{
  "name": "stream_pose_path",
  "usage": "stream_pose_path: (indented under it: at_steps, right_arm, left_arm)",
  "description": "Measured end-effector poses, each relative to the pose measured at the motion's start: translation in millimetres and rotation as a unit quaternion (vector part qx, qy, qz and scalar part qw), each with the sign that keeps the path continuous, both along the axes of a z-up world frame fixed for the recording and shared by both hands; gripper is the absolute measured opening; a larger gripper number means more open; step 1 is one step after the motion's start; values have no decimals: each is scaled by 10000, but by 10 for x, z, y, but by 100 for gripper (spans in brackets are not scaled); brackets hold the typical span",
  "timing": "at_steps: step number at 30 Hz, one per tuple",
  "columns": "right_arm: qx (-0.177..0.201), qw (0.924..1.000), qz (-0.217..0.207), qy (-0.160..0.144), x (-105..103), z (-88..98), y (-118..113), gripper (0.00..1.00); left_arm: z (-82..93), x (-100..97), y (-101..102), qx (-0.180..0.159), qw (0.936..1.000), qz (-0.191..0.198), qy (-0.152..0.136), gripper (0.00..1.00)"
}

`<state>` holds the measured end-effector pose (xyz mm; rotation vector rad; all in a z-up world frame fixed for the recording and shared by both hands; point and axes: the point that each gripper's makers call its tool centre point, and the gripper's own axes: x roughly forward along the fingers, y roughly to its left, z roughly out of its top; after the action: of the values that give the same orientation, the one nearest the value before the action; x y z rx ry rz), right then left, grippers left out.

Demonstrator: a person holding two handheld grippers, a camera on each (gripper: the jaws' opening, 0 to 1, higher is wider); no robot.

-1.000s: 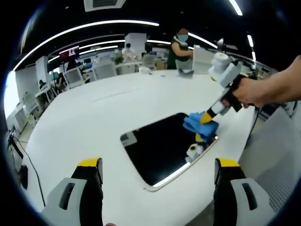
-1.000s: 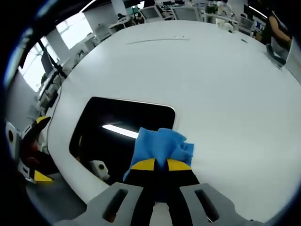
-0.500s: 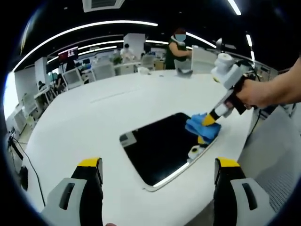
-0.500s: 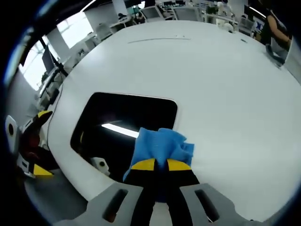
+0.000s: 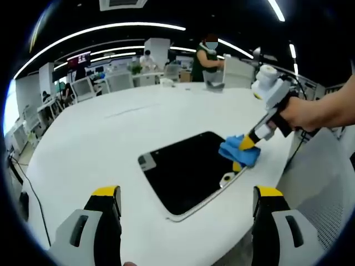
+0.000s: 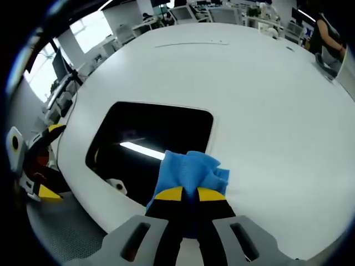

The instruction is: Wipe the mirror surface with the cleaning cloth until all visible marks leave the cleaned area.

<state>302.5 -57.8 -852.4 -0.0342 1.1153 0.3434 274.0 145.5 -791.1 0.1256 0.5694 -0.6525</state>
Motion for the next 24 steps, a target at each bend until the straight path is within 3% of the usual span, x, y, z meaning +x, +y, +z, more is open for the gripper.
stream_pose_path:
  at_steps: [24]
  right_arm:
    - [24, 10000, 6, -7, -130, -12, 2, 3]
  left_arm:
    - [-50, 16, 5, 116, 9999, 15, -44, 99]
